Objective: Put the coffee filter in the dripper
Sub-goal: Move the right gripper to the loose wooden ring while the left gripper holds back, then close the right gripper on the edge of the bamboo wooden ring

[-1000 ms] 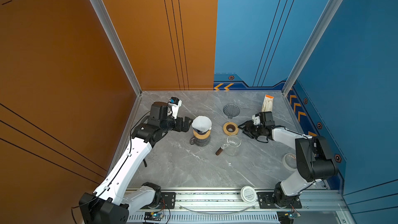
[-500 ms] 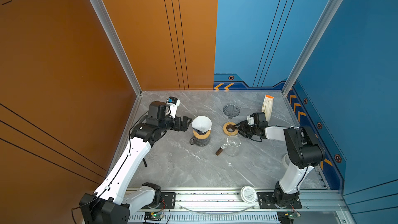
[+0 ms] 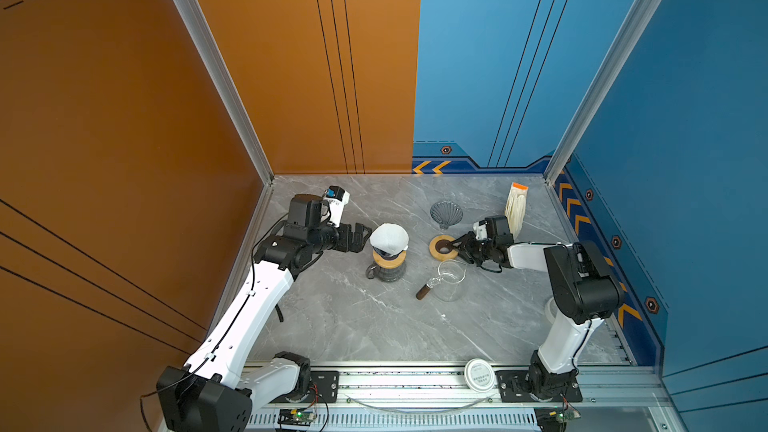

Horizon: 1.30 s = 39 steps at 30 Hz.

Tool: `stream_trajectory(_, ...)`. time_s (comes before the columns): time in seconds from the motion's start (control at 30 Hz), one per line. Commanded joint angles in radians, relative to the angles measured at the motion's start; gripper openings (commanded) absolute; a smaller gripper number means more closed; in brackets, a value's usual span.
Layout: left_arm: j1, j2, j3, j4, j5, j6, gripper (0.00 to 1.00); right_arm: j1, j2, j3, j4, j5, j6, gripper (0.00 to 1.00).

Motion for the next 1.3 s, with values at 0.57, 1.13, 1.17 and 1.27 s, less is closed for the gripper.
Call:
stream_trajectory(0.57,-0.002,0.034,0.057,-0.013,0.051,-0.019,0.98,0.007,-0.077,0.065,-0.050,0.044,-0.012,0.13)
stream_trajectory(1.13,-0.054,0.054,0.118,-0.016,0.081,-0.015,0.98,0.034,-0.243,0.151,-0.163,0.032,-0.013,0.00)
stream_trajectory(1.17,-0.058,0.053,0.119,-0.016,0.082,-0.012,0.98,0.033,-0.256,0.159,-0.181,0.035,-0.021,0.00)
stream_trajectory(1.27,-0.071,0.050,0.122,-0.016,0.083,-0.009,0.98,0.034,-0.304,0.170,-0.234,0.046,-0.040,0.00)
